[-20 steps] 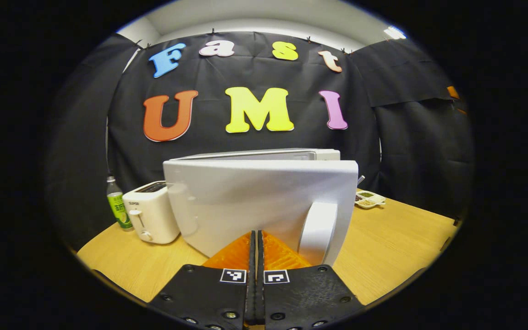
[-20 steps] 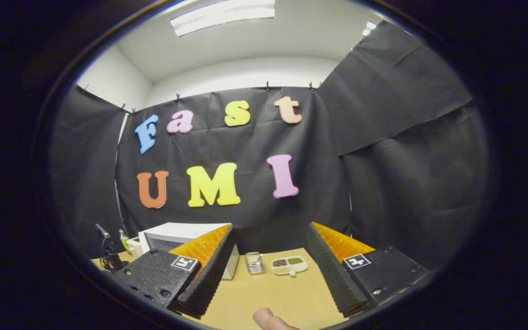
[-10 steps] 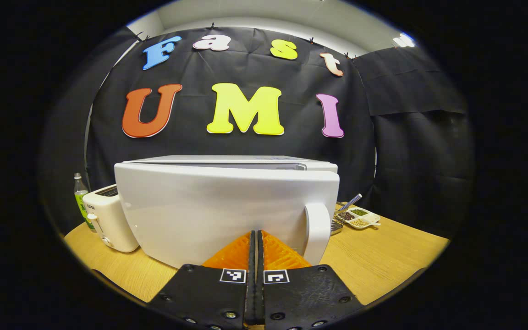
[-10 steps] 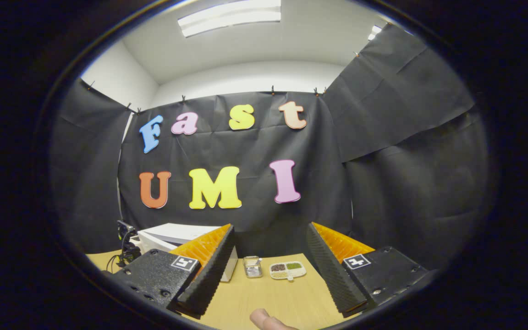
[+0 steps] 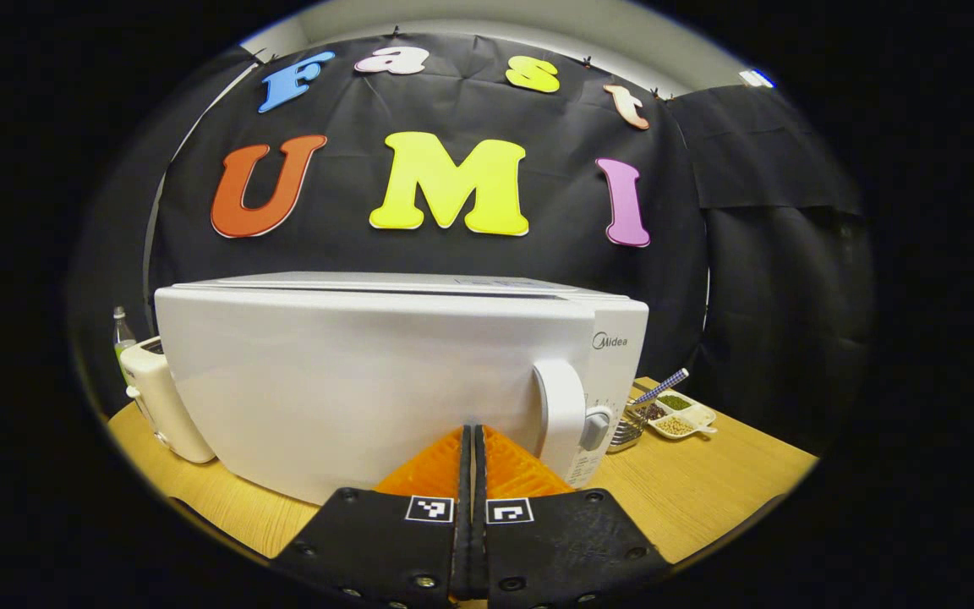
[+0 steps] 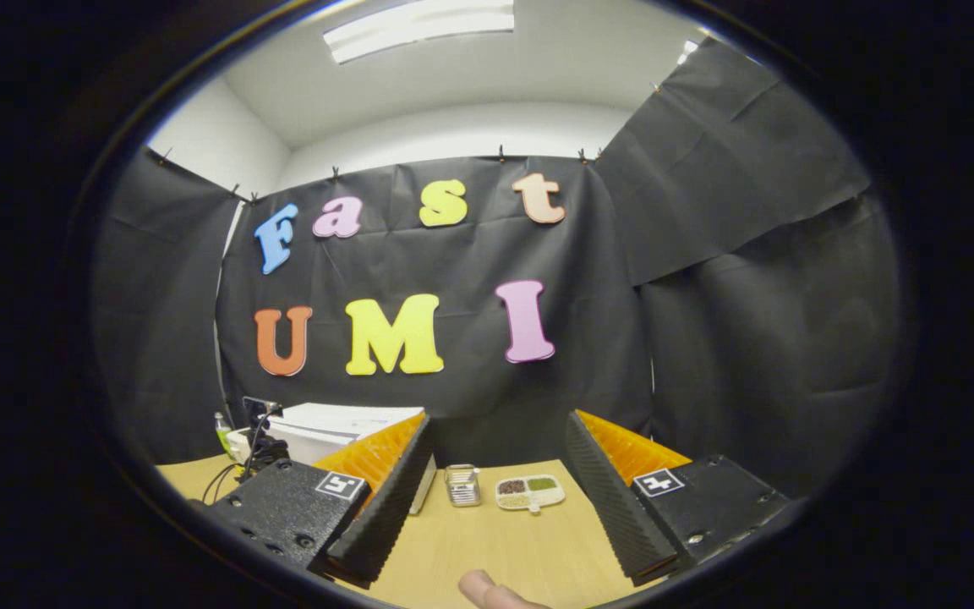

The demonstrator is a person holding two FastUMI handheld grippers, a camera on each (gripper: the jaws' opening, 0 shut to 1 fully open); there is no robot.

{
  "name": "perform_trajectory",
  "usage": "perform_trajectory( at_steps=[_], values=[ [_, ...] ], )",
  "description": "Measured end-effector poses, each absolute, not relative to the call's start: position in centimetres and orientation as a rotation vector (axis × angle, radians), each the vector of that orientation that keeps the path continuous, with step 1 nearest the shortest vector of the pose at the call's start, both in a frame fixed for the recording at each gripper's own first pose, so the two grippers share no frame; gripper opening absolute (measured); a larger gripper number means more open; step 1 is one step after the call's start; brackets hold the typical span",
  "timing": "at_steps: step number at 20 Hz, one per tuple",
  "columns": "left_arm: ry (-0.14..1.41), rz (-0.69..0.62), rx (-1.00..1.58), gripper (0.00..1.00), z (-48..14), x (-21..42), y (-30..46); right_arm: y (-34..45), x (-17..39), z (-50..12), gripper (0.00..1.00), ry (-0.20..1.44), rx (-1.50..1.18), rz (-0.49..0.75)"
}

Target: Open the microwave oven with the left hand, put the food in, and close the microwave oven.

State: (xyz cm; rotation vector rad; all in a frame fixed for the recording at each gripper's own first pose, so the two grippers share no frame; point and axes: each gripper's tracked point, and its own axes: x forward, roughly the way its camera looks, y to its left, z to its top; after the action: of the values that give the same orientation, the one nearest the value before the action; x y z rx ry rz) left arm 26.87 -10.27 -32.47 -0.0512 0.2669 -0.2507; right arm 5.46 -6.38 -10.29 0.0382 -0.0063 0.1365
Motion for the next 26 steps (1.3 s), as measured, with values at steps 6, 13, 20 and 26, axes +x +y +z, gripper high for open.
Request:
perform_trajectory(
  at_steps=[6, 13, 20, 26],
  values=[
    [0.304, -0.172, -0.039, 0.0, -33.4, 28.5, -10.6, -6.8, 6.3, -12.0, 0.91, 0.025, 0.042, 0.143],
    [0.355, -0.184, -0.087, 0.01, -33.1, 28.7, -10.5, -6.9, 5.3, -12.2, 0.9, 0.051, 0.048, 0.125],
    [0.451, -0.179, -0.108, 0.01, -32.4, 26.7, -9.8, -4.7, 2.8, -11.4, 0.9, 0.066, 0.033, 0.138],
    [0.346, -0.177, -0.063, 0.01, -25.2, 19.8, -8.8, -2.8, 1.3, -11.6, 0.91, 0.083, 0.02, 0.14]
  ],
)
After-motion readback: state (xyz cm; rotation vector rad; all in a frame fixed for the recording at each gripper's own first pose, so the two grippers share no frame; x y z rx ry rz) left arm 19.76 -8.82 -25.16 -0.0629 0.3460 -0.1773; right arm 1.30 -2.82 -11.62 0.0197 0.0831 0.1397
